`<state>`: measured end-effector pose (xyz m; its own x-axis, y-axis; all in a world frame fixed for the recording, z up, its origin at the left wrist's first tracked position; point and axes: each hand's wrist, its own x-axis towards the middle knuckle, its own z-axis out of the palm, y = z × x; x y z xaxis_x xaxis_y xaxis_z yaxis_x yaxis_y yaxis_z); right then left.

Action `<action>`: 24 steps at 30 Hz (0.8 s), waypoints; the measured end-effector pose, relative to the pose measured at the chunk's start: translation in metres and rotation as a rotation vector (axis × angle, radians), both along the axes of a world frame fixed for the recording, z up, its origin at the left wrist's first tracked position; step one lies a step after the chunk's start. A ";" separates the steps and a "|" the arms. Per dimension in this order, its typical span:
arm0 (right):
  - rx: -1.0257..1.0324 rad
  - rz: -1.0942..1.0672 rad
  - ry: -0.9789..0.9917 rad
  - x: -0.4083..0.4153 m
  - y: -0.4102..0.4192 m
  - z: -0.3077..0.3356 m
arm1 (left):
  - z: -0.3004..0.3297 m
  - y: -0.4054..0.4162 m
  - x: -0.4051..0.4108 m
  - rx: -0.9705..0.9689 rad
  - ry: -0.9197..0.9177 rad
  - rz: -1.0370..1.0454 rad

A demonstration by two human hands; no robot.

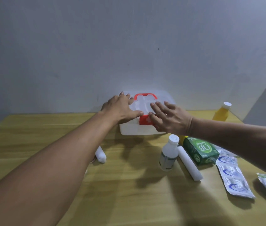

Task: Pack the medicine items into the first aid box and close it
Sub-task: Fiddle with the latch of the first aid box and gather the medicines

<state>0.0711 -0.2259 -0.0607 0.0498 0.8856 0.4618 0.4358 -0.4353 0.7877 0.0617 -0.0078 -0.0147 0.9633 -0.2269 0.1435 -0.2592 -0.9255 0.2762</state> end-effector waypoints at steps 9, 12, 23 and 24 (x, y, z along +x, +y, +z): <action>0.051 0.026 -0.014 0.001 0.001 -0.004 | 0.010 -0.007 0.001 -0.010 -0.009 0.025; 0.051 -0.021 -0.014 0.004 0.003 -0.007 | 0.011 -0.007 0.002 -0.013 0.015 0.023; 0.045 0.005 -0.024 0.004 -0.008 -0.011 | 0.007 -0.008 -0.004 0.032 0.009 0.000; 0.047 0.010 -0.002 0.004 -0.013 -0.011 | 0.006 -0.008 -0.004 0.038 0.007 -0.001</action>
<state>0.0749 -0.2387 -0.0714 0.0407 0.8635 0.5027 0.4388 -0.4674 0.7674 0.0579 -0.0160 -0.0082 0.9640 -0.2330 0.1278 -0.2582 -0.9350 0.2432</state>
